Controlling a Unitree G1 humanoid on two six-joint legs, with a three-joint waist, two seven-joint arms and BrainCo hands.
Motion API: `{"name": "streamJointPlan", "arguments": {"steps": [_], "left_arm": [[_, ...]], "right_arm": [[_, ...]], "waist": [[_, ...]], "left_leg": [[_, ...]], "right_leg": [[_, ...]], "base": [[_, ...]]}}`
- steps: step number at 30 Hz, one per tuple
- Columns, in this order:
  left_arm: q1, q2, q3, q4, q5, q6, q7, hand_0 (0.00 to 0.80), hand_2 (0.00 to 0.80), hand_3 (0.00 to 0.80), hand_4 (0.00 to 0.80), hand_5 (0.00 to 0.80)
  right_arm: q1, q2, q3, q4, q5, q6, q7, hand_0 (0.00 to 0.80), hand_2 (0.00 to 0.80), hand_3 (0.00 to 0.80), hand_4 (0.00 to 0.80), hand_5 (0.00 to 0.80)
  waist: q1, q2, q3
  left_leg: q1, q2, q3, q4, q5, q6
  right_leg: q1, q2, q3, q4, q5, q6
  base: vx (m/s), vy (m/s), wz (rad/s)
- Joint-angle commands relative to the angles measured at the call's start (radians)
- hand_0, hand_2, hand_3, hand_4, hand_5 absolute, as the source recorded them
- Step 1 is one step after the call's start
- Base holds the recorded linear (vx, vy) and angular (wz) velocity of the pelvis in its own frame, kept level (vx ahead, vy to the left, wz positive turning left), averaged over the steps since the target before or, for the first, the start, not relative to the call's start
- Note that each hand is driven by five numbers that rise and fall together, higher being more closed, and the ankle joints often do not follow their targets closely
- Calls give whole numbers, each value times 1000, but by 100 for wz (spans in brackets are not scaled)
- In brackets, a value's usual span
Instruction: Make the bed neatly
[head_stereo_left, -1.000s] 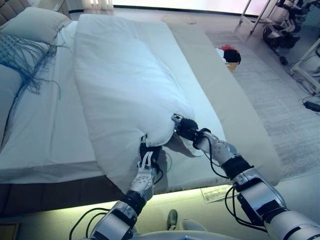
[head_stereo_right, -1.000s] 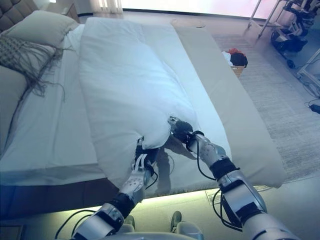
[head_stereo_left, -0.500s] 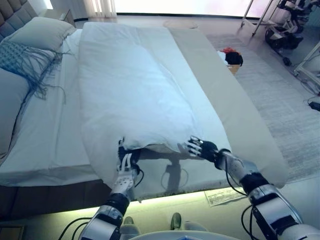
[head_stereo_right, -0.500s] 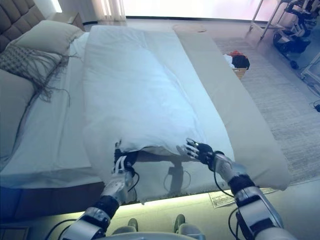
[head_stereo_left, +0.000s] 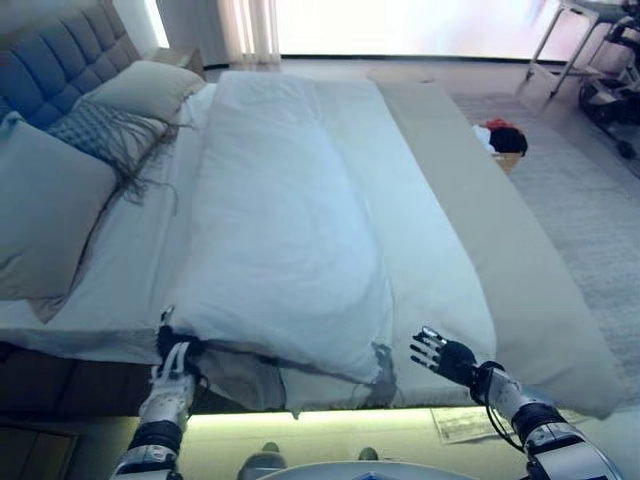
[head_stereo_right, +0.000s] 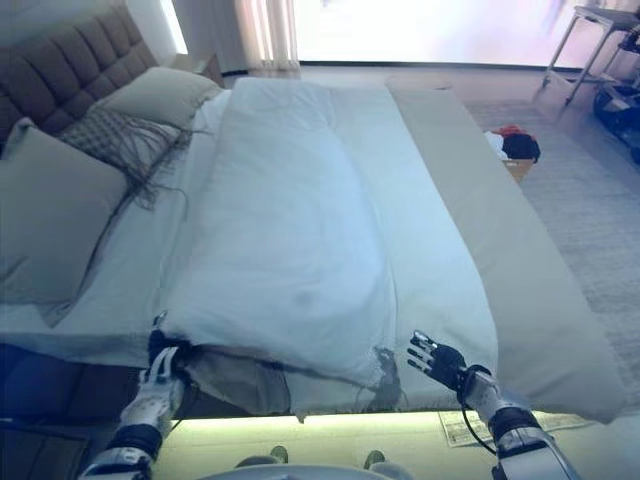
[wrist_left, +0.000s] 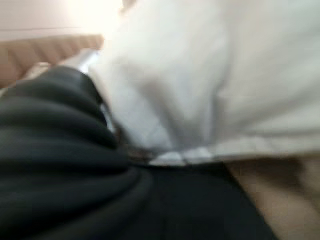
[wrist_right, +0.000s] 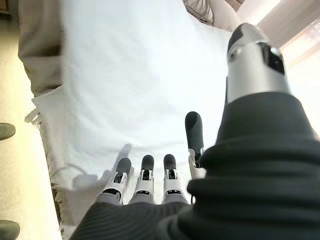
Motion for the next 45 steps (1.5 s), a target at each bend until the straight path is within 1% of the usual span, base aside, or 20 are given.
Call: {"name": "streamJointPlan", "arguments": {"steps": [1, 9, 12, 14, 17, 22, 25, 27, 28, 30, 32, 33, 35, 36, 38, 39, 41, 42, 44, 45], "left_arm": [[-48, 186, 142, 61, -8, -42, -125, 800, 800, 800, 800, 800], [47, 343, 365, 139, 11, -47, -106, 800, 800, 800, 800, 800], [98, 417, 473, 216, 36, -39, -68, 800, 800, 800, 800, 800], [121, 441, 509, 257, 67, -26, -52, 800, 800, 800, 800, 800], [143, 466, 539, 306, 106, 5, -52, 800, 800, 800, 800, 800], [150, 494, 553, 371, 128, 82, -75, 800, 800, 800, 800, 800], [147, 484, 555, 349, 132, 104, -36, 800, 800, 800, 800, 800], [156, 450, 547, 295, 116, 102, -24, 800, 800, 800, 800, 800], [156, 423, 529, 270, 113, 93, -27, 800, 800, 800, 800, 800], [129, 364, 468, 238, 111, 66, -50, 800, 800, 800, 800, 800], [101, 328, 412, 227, 109, 46, -62, 800, 800, 800, 800, 800], [85, 316, 390, 224, 111, 44, -56, 800, 800, 800, 800, 800], [62, 313, 375, 229, 123, 47, -46, 800, 800, 800, 800, 800], [55, 308, 366, 227, 125, 48, -46, 800, 800, 800, 800, 800], [37, 313, 355, 224, 125, 52, -38, 800, 800, 800, 800, 800], [28, 314, 352, 222, 134, 54, -34, 800, 800, 800, 800, 800], [-2, 310, 342, 215, 157, 48, -13, 800, 800, 800, 800, 800], [-9, 303, 334, 212, 163, 37, -7, 800, 800, 800, 800, 800], [-13, 294, 331, 222, 165, 23, -15, 800, 800, 800, 800, 800], [-14, 290, 336, 233, 168, 19, -26, 800, 800, 800, 800, 800]], "right_arm": [[-18, -13, -24, 61, 5, -71, 33, 0, 0, 0, 0, 0], [3, -17, -40, 65, 47, -93, -5, 0, 0, 0, 0, 0], [12, -12, -51, 75, 80, -105, -28, 0, 0, 0, 0, 0], [11, -9, -55, 79, 95, -106, -44, 0, 0, 0, 0, 0], [21, -7, -58, 75, 119, -108, -60, 0, 0, 0, 0, 0], [42, -2, -96, 98, 119, -128, -56, 0, 0, 0, 0, 0], [53, 8, -134, 105, 96, -151, -47, 0, 0, 0, 0, 0], [42, 25, -142, 78, 102, -158, -59, 0, 0, 0, 0, 0], [38, 28, -140, 59, 111, -159, -71, 0, 0, 0, 0, 0], [30, 19, -145, 28, 136, -155, -76, 0, 0, 0, 0, 0], [8, 4, -153, 52, 129, -152, -56, 0, 0, 0, 0, 0], [-13, -4, -153, 83, 120, -154, -37, 0, 0, 0, 0, 0], [-62, -17, -143, 129, 98, -143, -17, 0, 0, 0, 0, 0], [-81, -26, -138, 137, 83, -129, -15, 0, 0, 0, 0, 0], [-95, -47, -139, 158, 72, -115, -15, 0, 0, 0, 0, 0], [-84, -52, -149, 169, 71, -122, -15, 0, 0, 0, 0, 0], [-31, -59, -185, 178, 74, -131, -6, 0, 0, 0, 0, 0], [-1, -68, -209, 185, 72, -124, 4, 0, 0, 0, 0, 0], [28, -87, -243, 206, 67, -111, 24, 0, 0, 0, 0, 0], [48, -98, -267, 222, 61, -111, 42, 0, 0, 0, 0, 0]], "waist": [[65, -18, -30], [109, 5, -27], [129, 14, -21], [134, 16, -22], [136, 17, -22], [135, 17, -20], [133, 11, -8], [142, 15, 17], [141, 23, 24], [123, 17, 38], [113, -21, 48], [121, -31, 46], [142, -35, 49], [142, -22, 55], [135, -1, 76], [127, 6, 86], [89, 0, 101], [67, -13, 107], [38, -39, 114], [14, -49, 115]], "left_leg": [[-31, -9, -13, 4, -9, -31], [-48, -24, -40, 5, -6, -23], [-47, -32, -52, 6, -12, -22], [-55, -39, -60, 3, -5, -18], [-57, -48, -67, 3, -8, -13], [-61, -84, -73, 3, -29, 13], [-66, -116, -56, 3, -44, 27], [-68, -122, -28, 3, -37, 46], [-76, -125, -26, 3, -26, 58], [-100, -150, -45, 6, 4, 71], [-156, -189, -37, 27, 19, 72], [-216, -196, -17, 55, 35, 61], [-306, -184, 43, 98, 67, 17], [-334, -171, 60, 99, 97, -6], [-359, -157, 90, 71, 138, -21], [-368, -139, 130, 63, 159, -29], [-351, -95, 220, 135, 138, -35], [-335, -67, 224, 204, 105, -34], [-302, -21, 170, 305, 45, -28], [-264, 18, 157, 339, 18, -24]], "right_leg": [[47, -82, -38, 8, -39, 101], [52, -83, -70, 8, -56, 95], [63, -84, -82, 8, -65, 97], [59, -88, -89, 6, -57, 100], [58, -94, -95, 5, -53, 106], [36, -133, -91, 5, -21, 141], [2, -175, -96, 15, 51, 164], [-32, -186, -126, 233, 59, 168], [-62, -180, -111, 366, 25, 160], [-78, -92, -13, 519, -40, 144], [-8, 11, 75, 450, -61, 142], [50, 32, 88, 352, -91, 121], [131, 42, 66, 173, -165, 84], [141, 65, 84, 122, -192, 63], [144, 96, 106, 87, -203, 31], [138, 100, 86, 79, -195, 23], [120, 85, 25, 69, -181, 12], [100, 62, 3, 73, -172, 5], [65, 17, -4, 93, -151, 4], [44, -12, -10, 115, -146, 7]], "base": [[-25, 67, 4], [-34, 65, 7], [-41, 93, 1], [-56, 132, 0], [-48, 149, 0], [-62, 201, -4], [-155, 181, -5], [-292, 228, 2], [-339, 235, 2], [-294, 105, 17], [-239, 2, 52], [-225, 0, 44], [-199, 25, -33], [-201, 40, -68], [-238, 39, -34], [-267, 21, -10], [-296, 38, 17], [-295, 116, 54], [-265, 220, 40], [-218, 285, -29]]}}
